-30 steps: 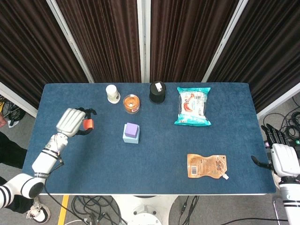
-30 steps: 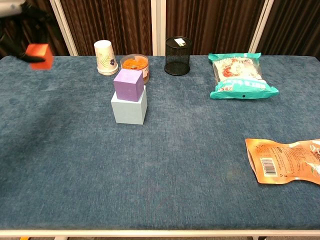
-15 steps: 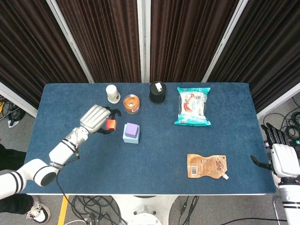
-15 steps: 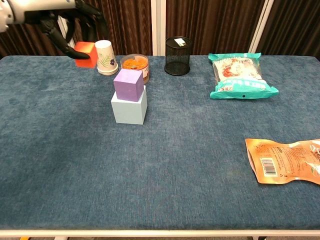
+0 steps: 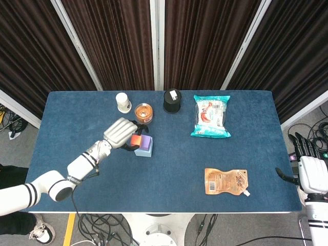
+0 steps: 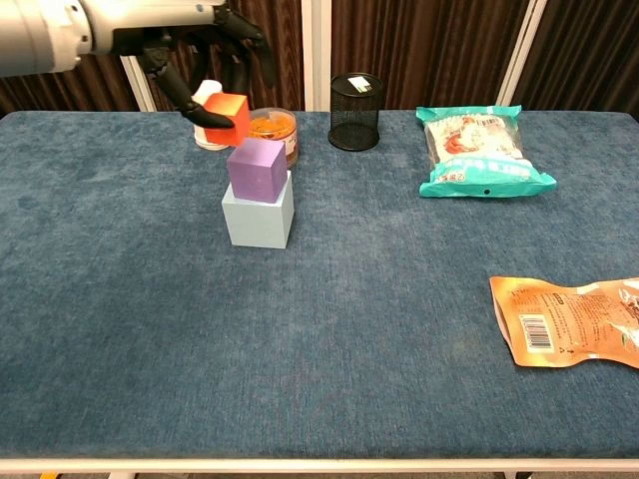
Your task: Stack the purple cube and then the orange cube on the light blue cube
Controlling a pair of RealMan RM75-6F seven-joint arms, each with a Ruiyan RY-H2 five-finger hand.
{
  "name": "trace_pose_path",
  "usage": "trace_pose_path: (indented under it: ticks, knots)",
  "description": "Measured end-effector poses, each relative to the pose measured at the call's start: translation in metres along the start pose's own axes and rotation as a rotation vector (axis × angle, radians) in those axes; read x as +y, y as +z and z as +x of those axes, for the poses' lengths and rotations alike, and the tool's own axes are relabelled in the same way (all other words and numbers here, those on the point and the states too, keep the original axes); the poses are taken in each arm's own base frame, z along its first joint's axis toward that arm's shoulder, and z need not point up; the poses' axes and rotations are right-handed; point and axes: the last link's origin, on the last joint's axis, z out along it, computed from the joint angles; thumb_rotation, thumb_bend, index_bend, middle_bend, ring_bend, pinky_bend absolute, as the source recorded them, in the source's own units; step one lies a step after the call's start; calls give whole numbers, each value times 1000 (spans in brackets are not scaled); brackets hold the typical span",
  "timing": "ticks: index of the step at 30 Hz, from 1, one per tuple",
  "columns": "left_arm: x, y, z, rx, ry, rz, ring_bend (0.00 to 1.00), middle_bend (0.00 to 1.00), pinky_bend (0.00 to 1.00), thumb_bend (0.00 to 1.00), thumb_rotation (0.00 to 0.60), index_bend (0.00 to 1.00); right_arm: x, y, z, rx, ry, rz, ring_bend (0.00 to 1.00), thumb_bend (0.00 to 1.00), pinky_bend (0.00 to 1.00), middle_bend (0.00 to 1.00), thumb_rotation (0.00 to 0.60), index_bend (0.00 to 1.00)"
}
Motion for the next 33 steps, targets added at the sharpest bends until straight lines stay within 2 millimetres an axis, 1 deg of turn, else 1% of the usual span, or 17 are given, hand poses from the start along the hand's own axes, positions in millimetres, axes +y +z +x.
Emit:
trace_pose_path:
  ticks: [6,11,16,20,30,33]
  knots:
    - [6,13,-7,-24,-5,-9,455,616,572,311,600,398,0,1,1,-5,4,6,0,122,0,0,600,0]
    - [4,24,-12,-32,-6,-6,455,616,572,311,600,399,2,3,2,-4,10,-2,0,122,0,0,600,0]
    - [1,32,-13,-31,-9,-5,455,616,572,310,600,400,4,6,1,-9,11,-12,0,122,0,0,600,0]
    - [0,34,-13,-31,-17,-6,455,616,572,310,600,400,4,6,0,-16,9,-13,0,121,0,0,600,0]
    - [-1,33,-22,-35,-29,-8,455,615,571,310,600,400,4,7,-1,-22,9,-14,0,122,0,0,600,0]
    - [-2,33,-22,-30,-28,-9,443,583,564,311,600,397,5,7,0,-23,9,-16,0,121,0,0,600,0]
